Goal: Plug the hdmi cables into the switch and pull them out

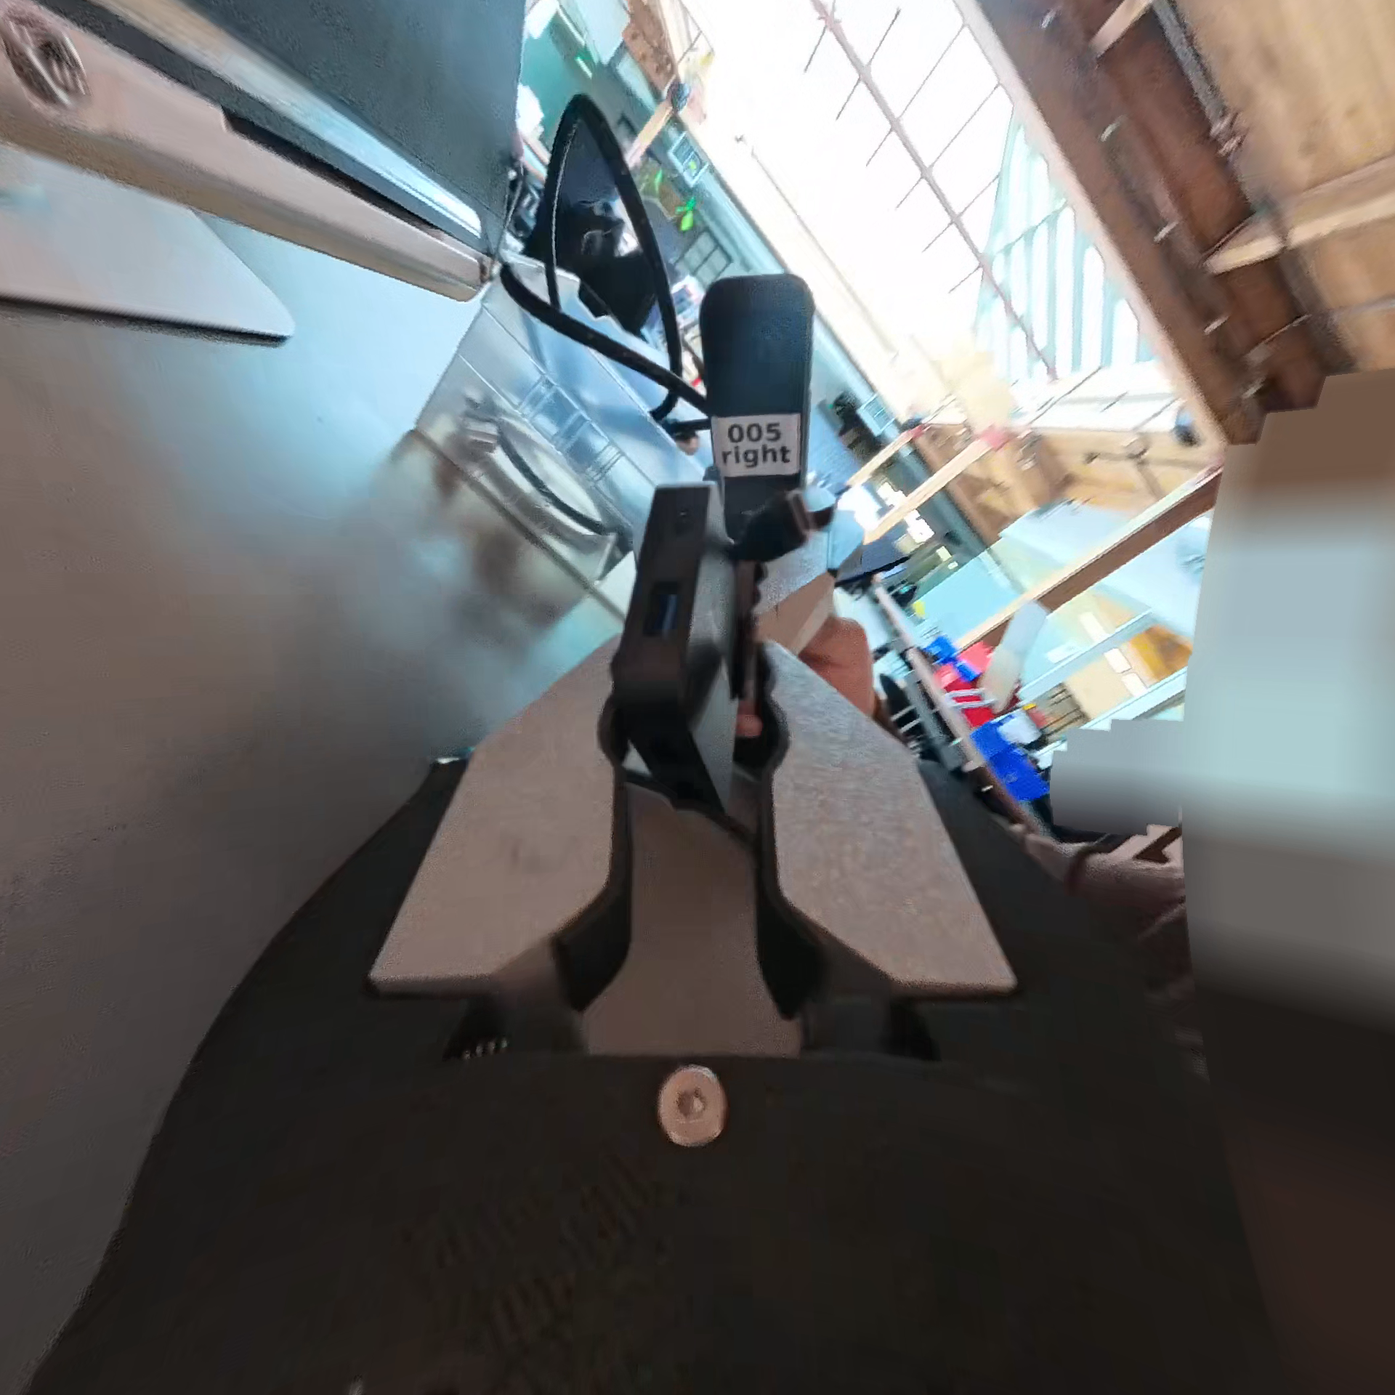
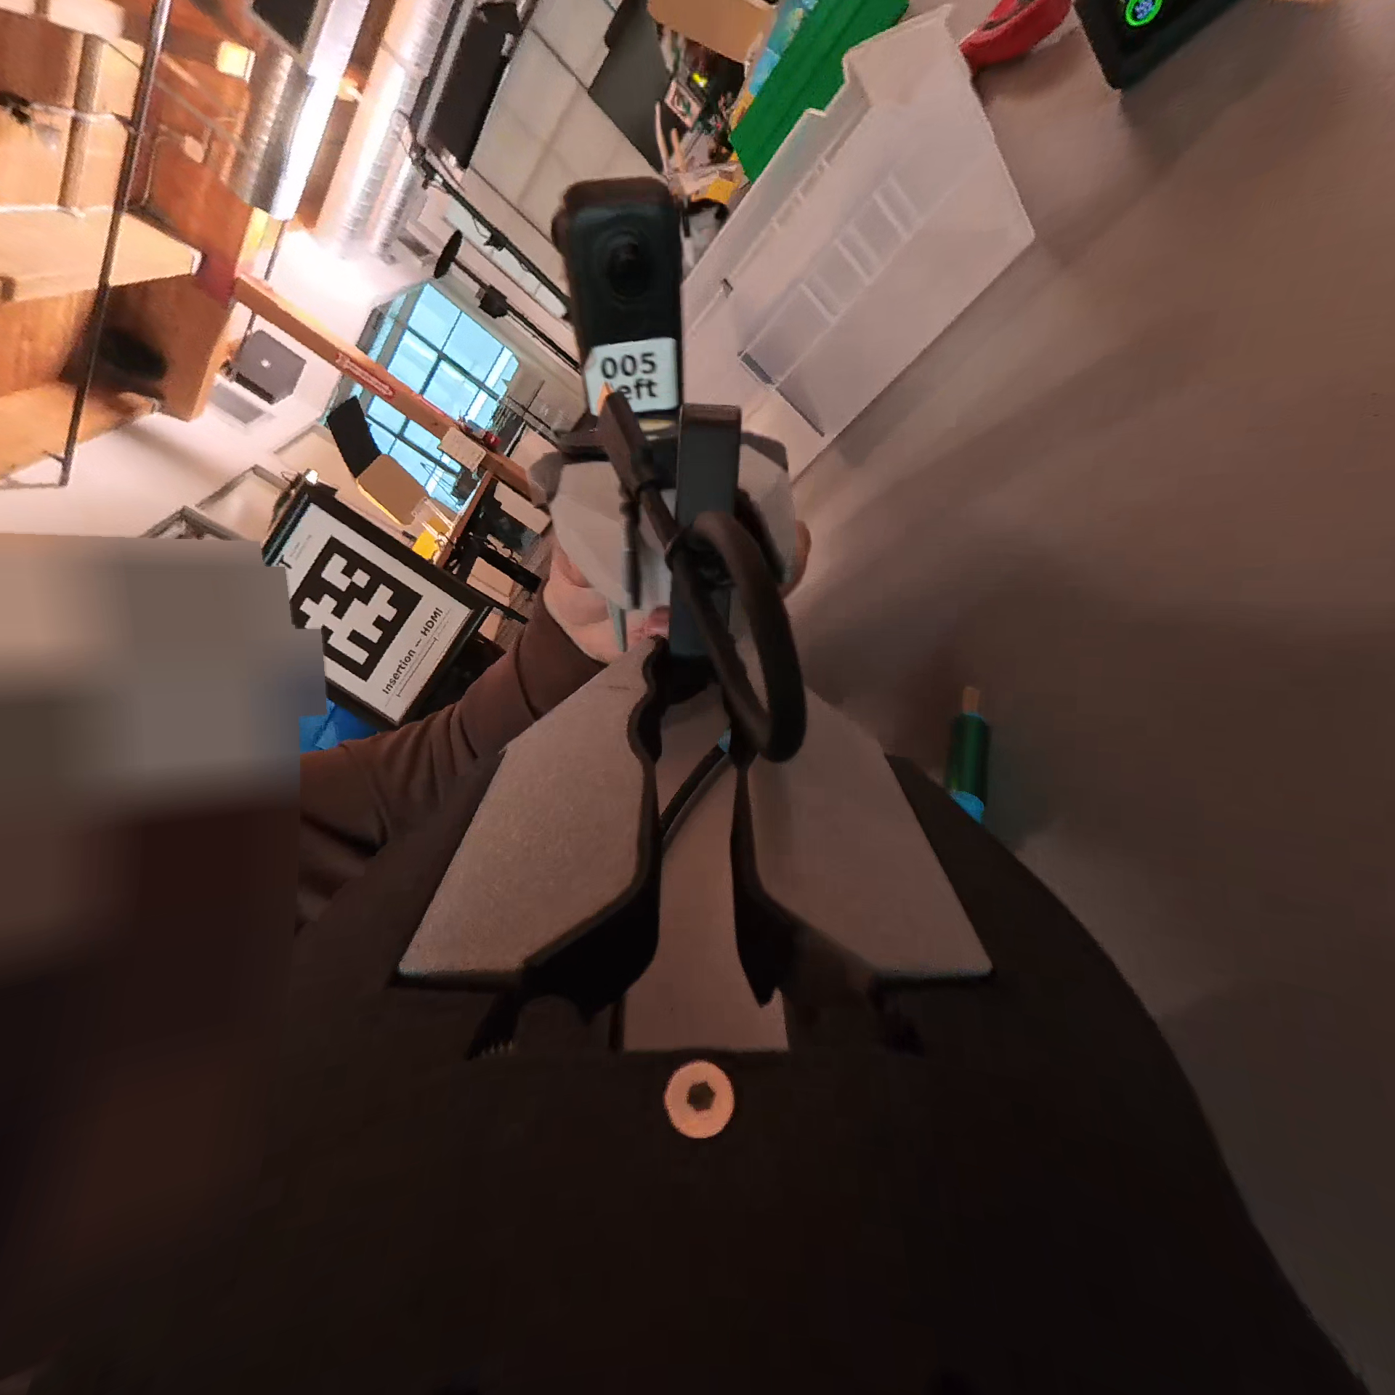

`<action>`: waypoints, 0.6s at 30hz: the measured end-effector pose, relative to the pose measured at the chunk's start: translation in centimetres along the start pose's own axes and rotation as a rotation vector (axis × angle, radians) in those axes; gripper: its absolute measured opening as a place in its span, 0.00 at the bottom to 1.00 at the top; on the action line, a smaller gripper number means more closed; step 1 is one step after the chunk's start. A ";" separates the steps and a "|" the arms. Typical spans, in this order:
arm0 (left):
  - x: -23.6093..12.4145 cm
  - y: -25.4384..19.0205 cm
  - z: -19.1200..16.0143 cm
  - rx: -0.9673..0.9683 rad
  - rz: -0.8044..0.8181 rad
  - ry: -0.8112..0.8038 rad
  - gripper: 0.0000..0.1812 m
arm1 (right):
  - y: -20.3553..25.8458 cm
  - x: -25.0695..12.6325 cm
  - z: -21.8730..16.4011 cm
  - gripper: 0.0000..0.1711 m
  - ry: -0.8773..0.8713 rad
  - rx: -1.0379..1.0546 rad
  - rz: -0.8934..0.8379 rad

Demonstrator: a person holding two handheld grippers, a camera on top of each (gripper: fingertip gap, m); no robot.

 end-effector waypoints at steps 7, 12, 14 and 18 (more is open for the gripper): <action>-1.8 -0.6 1.1 0.607 0.333 0.034 0.40 | -0.1 -0.9 0.3 0.06 -0.063 0.068 -0.024; -1.7 -1.9 -0.3 1.225 0.620 0.022 0.32 | -0.1 -1.5 0.4 0.06 -0.101 0.115 -0.065; -1.3 -2.1 -1.0 1.397 0.683 0.022 0.34 | 0.4 -1.8 0.7 0.06 -0.126 0.126 -0.036; -0.3 -2.1 -1.8 1.680 0.817 0.018 0.30 | 0.9 -1.8 0.6 0.06 -0.124 0.154 0.007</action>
Point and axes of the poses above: each gripper's, where its closed fingertips meet, x out along the fingers, z out of its top, y = z × x across the jaws, the point moved 7 cm from there along -x, back along the fingers, and after that the axes turned 9 degrees about z, right-handed, at the moved point
